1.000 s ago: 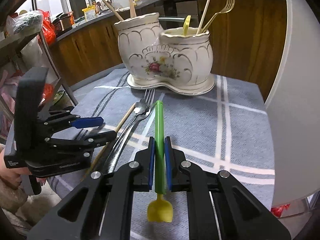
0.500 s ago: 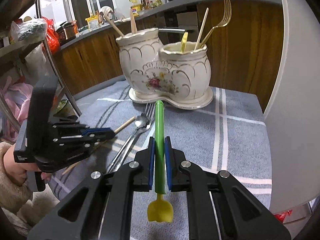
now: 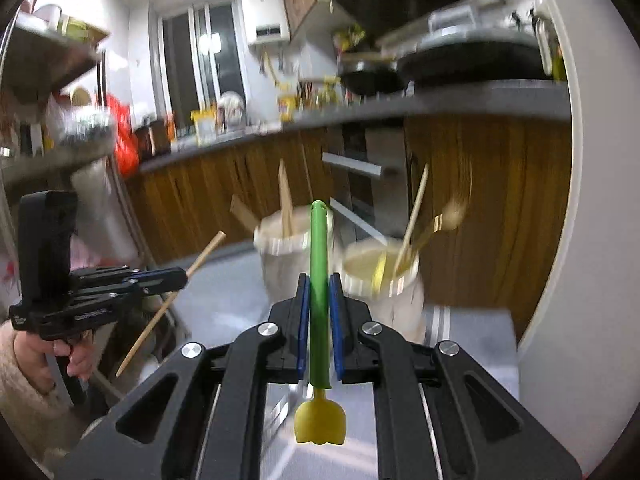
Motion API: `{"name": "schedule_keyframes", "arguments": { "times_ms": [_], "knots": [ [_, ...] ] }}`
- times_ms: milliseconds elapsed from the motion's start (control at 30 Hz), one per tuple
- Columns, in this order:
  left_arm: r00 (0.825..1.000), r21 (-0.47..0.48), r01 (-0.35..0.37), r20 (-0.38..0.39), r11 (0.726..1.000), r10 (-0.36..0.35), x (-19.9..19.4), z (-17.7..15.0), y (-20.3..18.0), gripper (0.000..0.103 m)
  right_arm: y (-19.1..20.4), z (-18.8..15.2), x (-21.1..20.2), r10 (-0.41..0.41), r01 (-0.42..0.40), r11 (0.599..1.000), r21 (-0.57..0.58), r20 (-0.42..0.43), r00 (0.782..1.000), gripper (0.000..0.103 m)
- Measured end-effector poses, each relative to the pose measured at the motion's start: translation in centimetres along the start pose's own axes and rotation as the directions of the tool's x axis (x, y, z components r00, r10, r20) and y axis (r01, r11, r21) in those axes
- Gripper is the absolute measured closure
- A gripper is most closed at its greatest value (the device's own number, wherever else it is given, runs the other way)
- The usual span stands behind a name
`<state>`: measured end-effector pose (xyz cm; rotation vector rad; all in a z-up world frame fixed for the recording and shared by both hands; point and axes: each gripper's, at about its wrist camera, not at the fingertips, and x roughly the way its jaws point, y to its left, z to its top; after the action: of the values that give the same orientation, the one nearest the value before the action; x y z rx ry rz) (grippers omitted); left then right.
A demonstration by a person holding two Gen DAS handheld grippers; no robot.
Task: Organize utensils
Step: 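Drop the chopstick into the tall cup with left tool while right tool drops green spoon into small cup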
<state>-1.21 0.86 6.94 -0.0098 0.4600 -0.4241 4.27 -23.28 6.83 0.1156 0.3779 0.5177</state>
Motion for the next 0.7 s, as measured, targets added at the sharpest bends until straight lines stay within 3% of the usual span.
{"name": "schedule_keyframes", "arguments": {
  "times_ms": [167,300,433,567,700],
  "knots": [
    [0.988,-0.045,-0.003,0.156,0.999,0.009,1.9,5.4,1.4,0.098,-2.6,3.8,3.3,0.003,-0.009,0.996,0.094,0.067,0.998,0.093],
    [0.969,-0.08,-0.001,0.247,0.997,0.02,4.6,8.2,2.0,0.098,-4.0,5.0,5.9,-0.004,-0.01,0.99,0.139,0.102,0.995,0.093],
    [0.947,-0.093,0.008,0.319,0.996,0.023,6.4,9.7,1.6,0.098,-4.5,4.8,8.3,0.006,-0.026,0.986,0.162,0.124,0.992,0.093],
    [0.915,-0.106,0.007,0.403,0.994,0.037,7.8,10.0,1.2,0.098,-4.9,4.0,9.6,-0.001,-0.021,0.986,0.166,0.131,0.991,0.093],
    [0.906,-0.116,0.0,0.421,0.993,0.049,9.4,9.6,1.4,0.098,-5.1,3.2,10.1,-0.004,-0.016,0.987,0.16,0.127,0.992,0.093]
  ]
}}
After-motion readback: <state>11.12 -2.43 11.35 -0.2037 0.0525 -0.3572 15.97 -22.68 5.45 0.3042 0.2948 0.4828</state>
